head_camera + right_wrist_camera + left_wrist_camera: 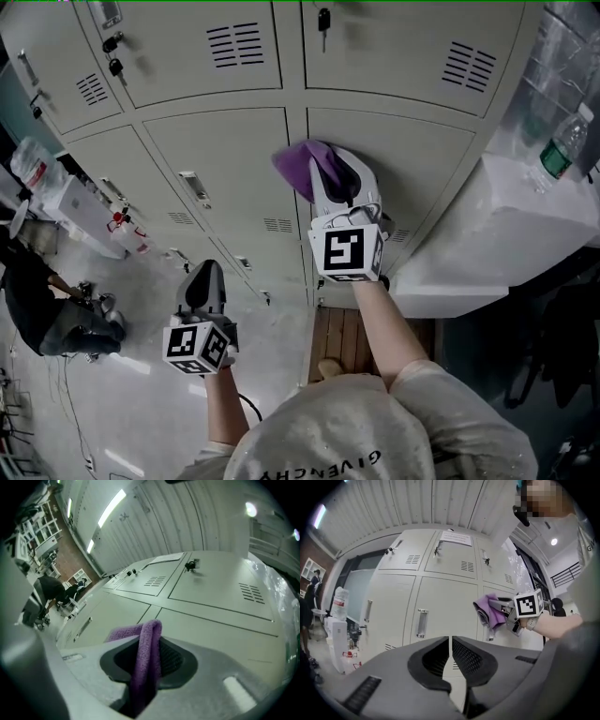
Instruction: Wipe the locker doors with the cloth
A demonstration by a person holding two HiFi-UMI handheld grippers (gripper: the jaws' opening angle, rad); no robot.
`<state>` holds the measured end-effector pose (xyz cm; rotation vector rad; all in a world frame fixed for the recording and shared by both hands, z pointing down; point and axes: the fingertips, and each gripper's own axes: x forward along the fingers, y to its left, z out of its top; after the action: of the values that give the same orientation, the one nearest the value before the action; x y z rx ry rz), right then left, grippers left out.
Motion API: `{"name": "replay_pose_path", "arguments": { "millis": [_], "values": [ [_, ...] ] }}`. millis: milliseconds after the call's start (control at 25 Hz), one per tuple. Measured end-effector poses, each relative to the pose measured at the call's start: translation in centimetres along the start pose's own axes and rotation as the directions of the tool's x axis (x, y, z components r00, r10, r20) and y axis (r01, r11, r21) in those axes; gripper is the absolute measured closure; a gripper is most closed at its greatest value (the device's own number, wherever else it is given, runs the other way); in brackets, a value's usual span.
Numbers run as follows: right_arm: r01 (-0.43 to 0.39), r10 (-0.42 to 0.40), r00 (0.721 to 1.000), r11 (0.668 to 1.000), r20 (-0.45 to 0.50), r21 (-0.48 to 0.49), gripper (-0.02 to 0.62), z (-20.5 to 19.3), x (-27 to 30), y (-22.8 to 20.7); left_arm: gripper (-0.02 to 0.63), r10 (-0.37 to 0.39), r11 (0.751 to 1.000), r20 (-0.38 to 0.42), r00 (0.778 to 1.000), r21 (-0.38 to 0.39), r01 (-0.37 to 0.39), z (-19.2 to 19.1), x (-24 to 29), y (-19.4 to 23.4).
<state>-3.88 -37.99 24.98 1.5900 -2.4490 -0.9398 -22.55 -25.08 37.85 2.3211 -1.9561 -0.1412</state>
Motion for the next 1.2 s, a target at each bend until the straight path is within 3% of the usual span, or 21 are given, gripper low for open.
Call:
{"name": "replay_pose_path", "arguments": {
  "millis": [240,640,960,1200],
  "values": [
    [-0.001,-0.001,0.999,0.997,-0.032,-0.073,0.508,-1.0,-0.5,-0.5,0.588,0.001,1.0,0.01,1.0,-0.002,-0.001,0.2,0.3,0.3],
    [0.108,-0.125,0.983,0.986,-0.136,-0.125,0.491,-5.7,-5.6,-7.1,0.588,-0.158,0.987,-0.009,0.987,-0.011,0.158,-0.9,4.4,-5.3],
    [0.245,-0.253,0.948,0.967,-0.191,-0.065,0.49,-8.5,-9.8,-13.8,0.588,-0.245,0.969,-0.016,0.969,-0.018,0.245,-1.5,6.2,-8.8],
    [0.332,-0.316,0.923,0.942,-0.22,0.038,0.489,-10.1,-11.7,-16.6,0.588,-0.255,0.967,-0.023,0.967,-0.021,0.254,-1.7,6.1,-9.4]
  ]
}}
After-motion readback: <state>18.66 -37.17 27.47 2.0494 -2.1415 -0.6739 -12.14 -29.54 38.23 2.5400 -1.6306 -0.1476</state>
